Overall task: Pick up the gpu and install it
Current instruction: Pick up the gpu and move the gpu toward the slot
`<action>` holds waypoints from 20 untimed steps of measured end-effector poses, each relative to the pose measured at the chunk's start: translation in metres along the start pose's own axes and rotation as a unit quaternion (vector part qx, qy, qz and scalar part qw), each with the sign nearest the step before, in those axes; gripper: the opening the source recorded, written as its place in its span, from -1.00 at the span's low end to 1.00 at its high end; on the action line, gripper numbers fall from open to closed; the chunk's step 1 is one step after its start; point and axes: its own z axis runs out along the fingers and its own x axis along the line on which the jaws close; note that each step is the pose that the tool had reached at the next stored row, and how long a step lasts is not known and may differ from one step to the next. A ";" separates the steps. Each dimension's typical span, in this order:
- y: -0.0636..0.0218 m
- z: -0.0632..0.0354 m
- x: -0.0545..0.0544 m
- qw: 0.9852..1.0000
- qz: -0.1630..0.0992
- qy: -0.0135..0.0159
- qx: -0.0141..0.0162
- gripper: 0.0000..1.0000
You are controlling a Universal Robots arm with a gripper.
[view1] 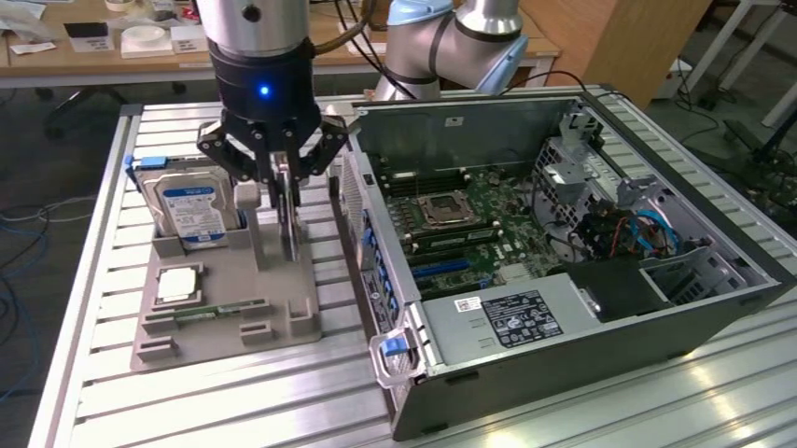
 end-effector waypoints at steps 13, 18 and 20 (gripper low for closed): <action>0.0004 -0.0093 0.000 1.000 0.000 0.000 0.000 -0.47; 0.0005 -0.0106 0.000 1.000 0.000 0.000 0.000 -0.47; 0.0006 -0.0122 0.000 1.000 0.000 0.000 0.000 -0.47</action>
